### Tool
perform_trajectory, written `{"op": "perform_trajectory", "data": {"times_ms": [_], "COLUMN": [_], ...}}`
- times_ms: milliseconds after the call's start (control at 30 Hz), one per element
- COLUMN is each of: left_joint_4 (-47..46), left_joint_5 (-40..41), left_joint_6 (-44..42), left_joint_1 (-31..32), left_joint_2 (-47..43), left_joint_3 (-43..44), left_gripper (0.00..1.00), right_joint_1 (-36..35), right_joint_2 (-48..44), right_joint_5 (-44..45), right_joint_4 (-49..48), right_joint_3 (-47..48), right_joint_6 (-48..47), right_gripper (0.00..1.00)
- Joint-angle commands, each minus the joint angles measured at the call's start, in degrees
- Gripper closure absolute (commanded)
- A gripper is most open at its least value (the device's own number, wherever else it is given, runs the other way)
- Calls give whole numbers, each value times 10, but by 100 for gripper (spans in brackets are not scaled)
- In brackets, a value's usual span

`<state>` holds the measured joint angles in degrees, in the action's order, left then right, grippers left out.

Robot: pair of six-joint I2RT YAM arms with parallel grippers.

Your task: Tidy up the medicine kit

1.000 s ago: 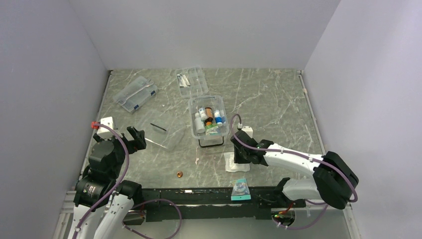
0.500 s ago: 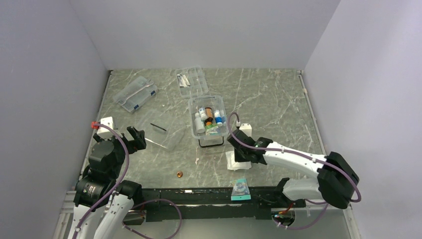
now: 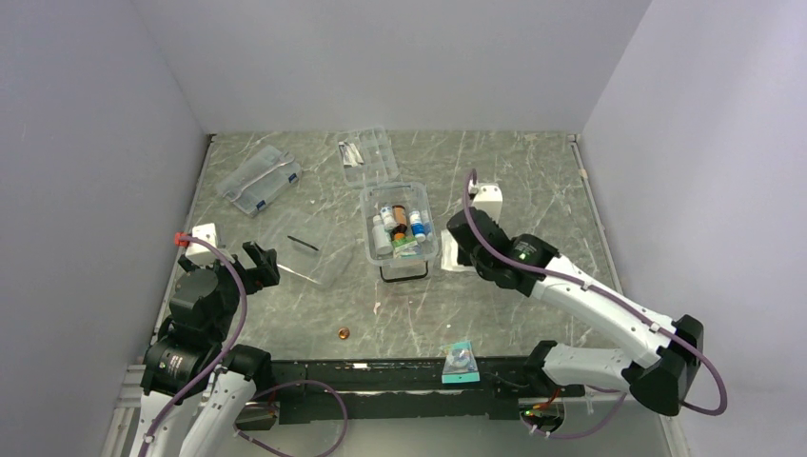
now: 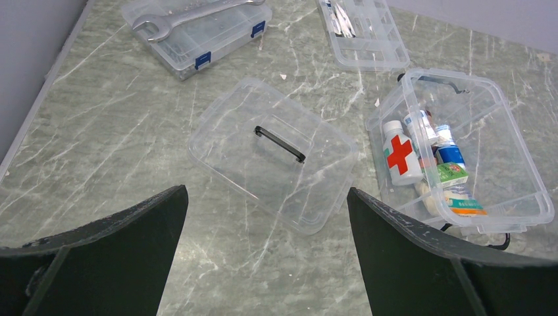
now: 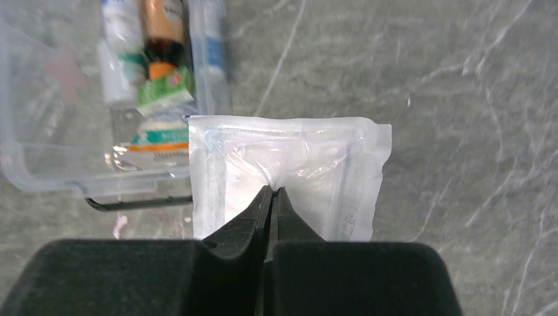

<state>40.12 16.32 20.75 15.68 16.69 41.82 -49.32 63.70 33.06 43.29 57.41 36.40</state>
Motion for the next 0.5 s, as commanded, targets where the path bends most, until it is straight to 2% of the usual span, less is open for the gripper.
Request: {"op": "perform_trajectory", "data": {"times_ms": [0, 467], "left_joint_4": [-21, -20], "left_joint_5": [-6, -6], "left_joint_6": [5, 4], "left_joint_1": [0, 0], "left_joint_2": [-2, 0], "left_joint_3": [13, 13], "left_gripper": [1, 1], "right_joint_1": [5, 19], "right_joint_2": [28, 217], "right_joint_5": [25, -79], "right_joint_4": [-27, -154], "right_joint_3": [72, 194], "right_joint_6": [-52, -99], "right_gripper": [100, 100]}}
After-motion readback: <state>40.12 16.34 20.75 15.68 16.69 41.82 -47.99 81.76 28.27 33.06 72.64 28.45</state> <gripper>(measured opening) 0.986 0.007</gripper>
